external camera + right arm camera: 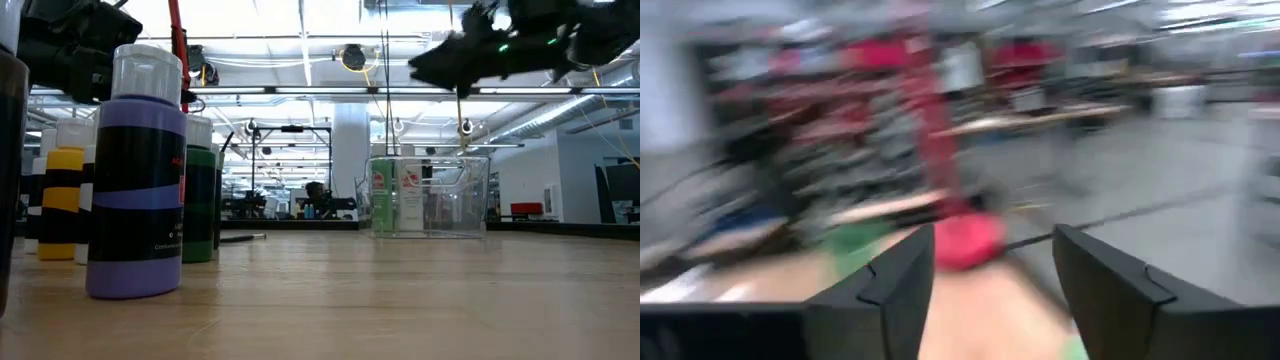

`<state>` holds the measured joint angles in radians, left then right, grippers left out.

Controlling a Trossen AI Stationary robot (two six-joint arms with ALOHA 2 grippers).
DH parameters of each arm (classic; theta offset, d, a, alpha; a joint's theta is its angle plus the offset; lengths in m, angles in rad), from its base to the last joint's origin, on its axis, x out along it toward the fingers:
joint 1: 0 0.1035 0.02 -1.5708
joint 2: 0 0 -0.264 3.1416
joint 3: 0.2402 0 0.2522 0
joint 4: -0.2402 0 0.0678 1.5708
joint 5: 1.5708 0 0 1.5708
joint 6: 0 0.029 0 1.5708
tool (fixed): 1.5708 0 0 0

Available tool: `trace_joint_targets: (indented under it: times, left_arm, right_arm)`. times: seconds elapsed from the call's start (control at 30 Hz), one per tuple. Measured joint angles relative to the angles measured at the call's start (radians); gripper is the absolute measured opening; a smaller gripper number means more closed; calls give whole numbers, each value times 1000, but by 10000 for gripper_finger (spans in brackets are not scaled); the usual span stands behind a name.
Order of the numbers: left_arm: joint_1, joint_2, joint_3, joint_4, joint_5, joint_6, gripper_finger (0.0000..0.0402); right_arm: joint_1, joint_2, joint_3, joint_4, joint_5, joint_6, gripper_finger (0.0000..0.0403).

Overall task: Pick & Place Paint Supplies
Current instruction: Put the small black paint bottle into the transparent bin

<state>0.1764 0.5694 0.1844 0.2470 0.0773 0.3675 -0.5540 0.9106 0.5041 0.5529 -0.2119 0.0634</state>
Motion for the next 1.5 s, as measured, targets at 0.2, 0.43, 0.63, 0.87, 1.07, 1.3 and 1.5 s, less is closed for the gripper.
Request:
trace_joint_targets:
  times: [0.2, 0.43, 0.63, 0.87, 1.07, 1.3, 1.5]
  left_arm:
    - [1, 0, 0, 6, -4, -85, 20]
    - [55, -1, 0, 92, 27, -206, 5]
    - [135, 0, 0, 103, 28, -159, 3]
    - [155, -7, 0, 121, 114, -160, 1]
    - [154, -7, 0, 107, 95, -131, 1]
    - [147, -52, 0, 24, 66, -144, 1]
    - [119, -266, 0, -106, 54, -144, 0]
  right_arm:
    - [104, -281, -39, -388, -108, -119, 88]
    - [140, -425, -275, -159, -191, -63, 12]
    - [194, -416, -438, 82, -154, -47, 2]
    - [268, -408, -460, 112, -132, -73, 1]
    - [356, -397, -462, 114, -130, -110, 1]
    - [412, -395, -463, 43, 12, -66, 1]
    - [444, -433, -456, -2, -63, -97, 1]
